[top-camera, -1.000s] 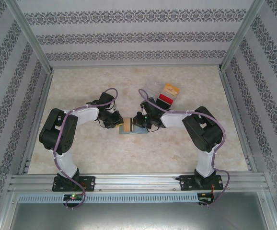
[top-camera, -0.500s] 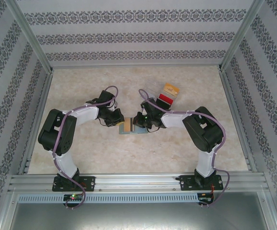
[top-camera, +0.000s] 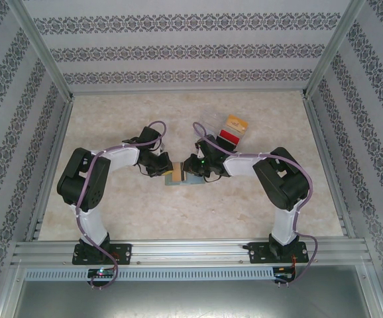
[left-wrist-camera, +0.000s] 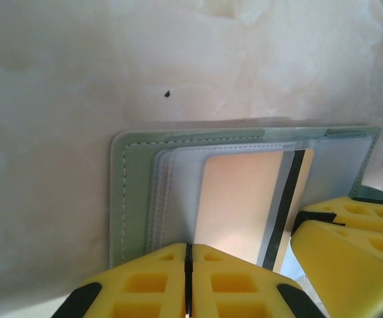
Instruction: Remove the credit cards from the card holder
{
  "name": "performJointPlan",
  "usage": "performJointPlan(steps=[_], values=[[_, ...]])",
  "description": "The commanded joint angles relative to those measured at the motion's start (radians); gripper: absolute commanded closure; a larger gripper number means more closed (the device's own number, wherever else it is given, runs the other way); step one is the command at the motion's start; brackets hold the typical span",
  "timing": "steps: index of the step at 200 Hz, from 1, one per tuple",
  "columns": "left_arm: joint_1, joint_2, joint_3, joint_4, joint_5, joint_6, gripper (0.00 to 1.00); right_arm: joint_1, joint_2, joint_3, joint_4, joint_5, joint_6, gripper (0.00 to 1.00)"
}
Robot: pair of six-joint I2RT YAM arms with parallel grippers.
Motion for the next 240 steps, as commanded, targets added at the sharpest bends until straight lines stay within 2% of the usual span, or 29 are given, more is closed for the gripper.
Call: performJointPlan(steps=[1, 45, 97, 140, 171, 218, 240], values=[[-0.011, 0.038, -0.018, -0.042, -0.059, 0.026, 0.9, -0.009, -0.001, -0.009, 0.02, -0.03, -0.008, 0.79], [-0.011, 0.037, -0.031, -0.043, -0.071, 0.03, 0.9, -0.01, 0.016, 0.001, 0.007, -0.033, -0.007, 0.79], [-0.011, 0.041, -0.029, -0.044, -0.078, 0.03, 0.91, -0.009, 0.017, 0.008, -0.074, 0.039, -0.017, 0.79], [-0.011, 0.051, -0.029, -0.036, -0.067, 0.025, 0.92, -0.005, 0.047, 0.023, -0.012, -0.049, -0.009, 0.8], [-0.01, 0.051, -0.029, -0.037, -0.065, 0.023, 0.92, -0.009, 0.05, 0.03, 0.002, -0.064, -0.006, 0.81], [-0.011, 0.043, -0.016, -0.045, -0.065, 0.022, 0.91, -0.015, 0.021, 0.01, -0.001, -0.033, -0.008, 0.93], [-0.01, 0.032, 0.004, -0.062, -0.07, 0.029, 0.85, -0.031, -0.03, -0.024, -0.006, 0.006, -0.021, 0.97]])
